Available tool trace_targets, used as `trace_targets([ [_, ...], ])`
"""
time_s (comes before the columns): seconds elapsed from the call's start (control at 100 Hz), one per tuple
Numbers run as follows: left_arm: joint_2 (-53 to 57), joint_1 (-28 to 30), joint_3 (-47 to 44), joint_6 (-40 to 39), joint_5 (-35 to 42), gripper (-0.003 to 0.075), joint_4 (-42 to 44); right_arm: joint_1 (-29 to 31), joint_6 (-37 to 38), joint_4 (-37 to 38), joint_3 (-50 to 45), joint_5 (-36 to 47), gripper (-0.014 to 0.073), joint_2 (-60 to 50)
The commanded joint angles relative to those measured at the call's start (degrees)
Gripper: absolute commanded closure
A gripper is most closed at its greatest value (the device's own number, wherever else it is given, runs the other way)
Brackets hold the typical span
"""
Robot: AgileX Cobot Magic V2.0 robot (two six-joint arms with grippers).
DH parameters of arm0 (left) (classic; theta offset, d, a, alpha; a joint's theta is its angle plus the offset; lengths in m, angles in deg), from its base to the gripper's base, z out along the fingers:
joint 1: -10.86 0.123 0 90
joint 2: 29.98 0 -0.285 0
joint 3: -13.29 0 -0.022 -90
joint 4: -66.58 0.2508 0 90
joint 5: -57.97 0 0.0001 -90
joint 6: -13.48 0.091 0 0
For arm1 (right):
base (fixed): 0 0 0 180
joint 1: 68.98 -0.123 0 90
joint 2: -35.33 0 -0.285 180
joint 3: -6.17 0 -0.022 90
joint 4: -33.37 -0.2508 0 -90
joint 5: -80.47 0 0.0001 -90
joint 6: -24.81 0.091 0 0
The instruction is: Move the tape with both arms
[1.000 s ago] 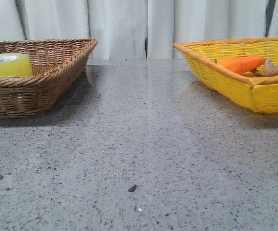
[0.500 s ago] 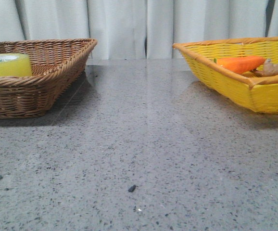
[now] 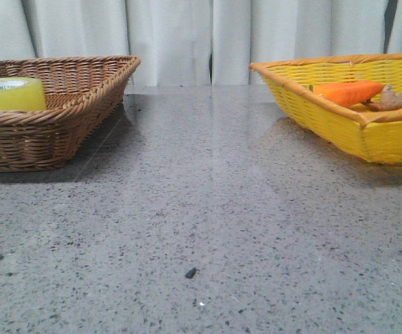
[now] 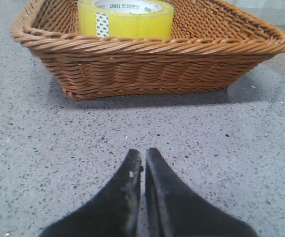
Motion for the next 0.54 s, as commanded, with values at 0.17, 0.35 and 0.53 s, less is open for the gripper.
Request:
trace_targets([
  [0.17, 1.70, -0.52, -0.45, -0.57, 2.19, 0.0741, -0.14, 0.75, 0.10, -0.01, -1.31, 1.48, 0.0668, -1.41],
  [0.35, 1.70, -0.52, -0.45, -0.57, 2.19, 0.0741, -0.14, 0.75, 0.10, -0.01, -1.31, 1.48, 0.0668, -1.41],
  [0.53, 1.70, -0.52, -0.45, -0.57, 2.19, 0.0741, -0.14, 0.75, 0.10, -0.01, -1.31, 1.48, 0.0668, -1.41],
])
